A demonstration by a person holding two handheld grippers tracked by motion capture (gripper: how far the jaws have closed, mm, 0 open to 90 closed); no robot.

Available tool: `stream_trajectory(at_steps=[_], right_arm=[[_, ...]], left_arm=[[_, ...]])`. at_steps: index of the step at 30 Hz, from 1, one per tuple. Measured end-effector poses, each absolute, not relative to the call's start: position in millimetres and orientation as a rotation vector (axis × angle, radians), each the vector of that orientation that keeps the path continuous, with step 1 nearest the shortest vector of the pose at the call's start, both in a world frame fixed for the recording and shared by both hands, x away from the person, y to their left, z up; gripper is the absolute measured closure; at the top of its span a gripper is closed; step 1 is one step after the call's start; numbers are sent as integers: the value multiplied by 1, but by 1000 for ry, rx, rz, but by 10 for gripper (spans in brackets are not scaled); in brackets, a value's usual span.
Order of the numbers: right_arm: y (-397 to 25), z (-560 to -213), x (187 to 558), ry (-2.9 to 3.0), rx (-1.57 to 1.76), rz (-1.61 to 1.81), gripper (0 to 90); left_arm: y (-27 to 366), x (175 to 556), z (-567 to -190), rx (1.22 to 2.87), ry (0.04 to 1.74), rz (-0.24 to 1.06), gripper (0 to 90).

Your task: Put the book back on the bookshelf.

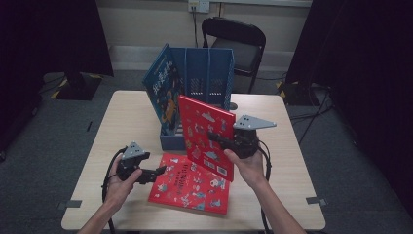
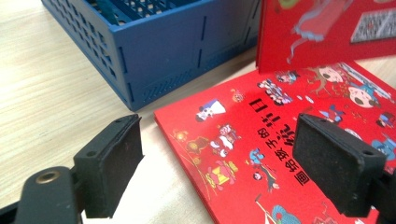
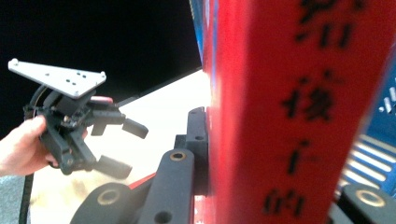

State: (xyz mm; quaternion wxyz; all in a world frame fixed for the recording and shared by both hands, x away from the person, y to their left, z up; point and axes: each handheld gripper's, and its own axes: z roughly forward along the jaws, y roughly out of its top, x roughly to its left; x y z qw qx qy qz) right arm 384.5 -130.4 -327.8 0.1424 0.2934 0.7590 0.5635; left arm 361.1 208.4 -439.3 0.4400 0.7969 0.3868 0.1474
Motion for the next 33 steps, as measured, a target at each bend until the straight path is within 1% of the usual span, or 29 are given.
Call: stream_trajectory(at_steps=[8,17,33], right_arm=[[-131,-314,395,2132,871,1623,803],[-129,-301,411,2057,911,1638,803],[-116,-291,437,1990,951,1583,803]], left_arm=[[204,361,-443,2016,945,355,158],[205,361,-443,2014,950,349,158],[205,361,-445,2008,960,351,158]])
